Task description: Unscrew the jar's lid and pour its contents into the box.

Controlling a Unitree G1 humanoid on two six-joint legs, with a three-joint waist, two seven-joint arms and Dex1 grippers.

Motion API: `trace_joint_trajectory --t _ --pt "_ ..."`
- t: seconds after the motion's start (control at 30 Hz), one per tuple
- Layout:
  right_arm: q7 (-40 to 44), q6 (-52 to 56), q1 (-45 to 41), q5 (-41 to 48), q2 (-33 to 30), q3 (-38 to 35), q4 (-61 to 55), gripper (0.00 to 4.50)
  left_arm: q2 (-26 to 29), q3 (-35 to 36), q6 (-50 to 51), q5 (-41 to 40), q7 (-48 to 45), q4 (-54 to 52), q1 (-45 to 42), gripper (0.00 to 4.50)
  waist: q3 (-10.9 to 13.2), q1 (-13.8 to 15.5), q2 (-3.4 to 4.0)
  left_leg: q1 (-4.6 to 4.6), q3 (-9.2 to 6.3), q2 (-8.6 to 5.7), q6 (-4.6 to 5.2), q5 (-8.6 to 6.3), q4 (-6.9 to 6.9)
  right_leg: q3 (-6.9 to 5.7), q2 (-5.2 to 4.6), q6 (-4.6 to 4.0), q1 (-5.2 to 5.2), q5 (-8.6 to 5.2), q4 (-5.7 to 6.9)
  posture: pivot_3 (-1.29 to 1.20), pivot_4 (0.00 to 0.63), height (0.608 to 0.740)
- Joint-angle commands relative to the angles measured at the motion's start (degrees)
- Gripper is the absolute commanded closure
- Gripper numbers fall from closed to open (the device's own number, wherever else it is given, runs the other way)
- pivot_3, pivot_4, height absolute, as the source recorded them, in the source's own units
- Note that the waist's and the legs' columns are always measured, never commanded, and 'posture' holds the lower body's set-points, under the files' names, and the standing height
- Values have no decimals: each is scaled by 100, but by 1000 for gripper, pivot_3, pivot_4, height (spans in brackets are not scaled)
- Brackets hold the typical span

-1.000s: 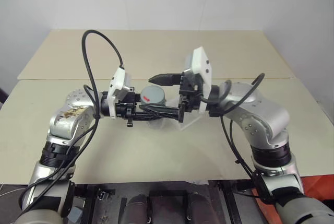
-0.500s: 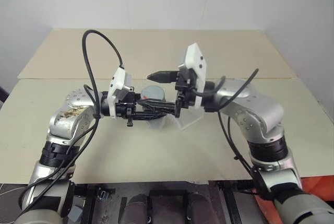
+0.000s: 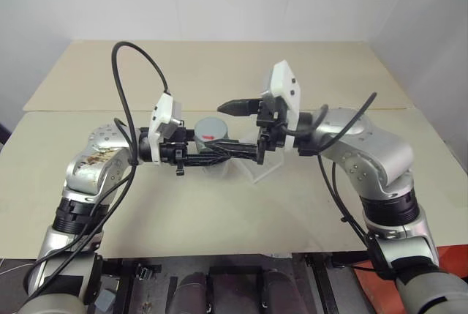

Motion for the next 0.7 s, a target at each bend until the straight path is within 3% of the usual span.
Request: trace_joint_trajectory --t 0.03,0.47,0.57,0.7 --pt "-279 -118 11 -253 -361 -727 368 33 91 143 -97 -196 -254 -259 -22 2561 0 0 0 0 0 0 0 0 0 0 0 0 0 0 0 0 150 740" --pt "71 26 144 176 -688 -1084 76 33 -6 186 -121 -105 -204 -201 -20 2561 0 -7 -1 -2 2 0 1 0 2 4 5 0 -2 0 -1 0 150 740" --pt "247 228 100 722 -578 -1156 -316 33 -68 155 -143 -71 -144 -182 -25 2561 1 1 -1 -3 1 2 1 -1 1 4 4 1 -2 0 -3 0 150 740" --pt "41 268 -29 739 -230 -781 -566 33 -142 117 -162 -16 -99 -149 -65 2561 0 -16 -1 -2 1 5 1 -1 3 5 5 0 -2 1 1 0 150 740"
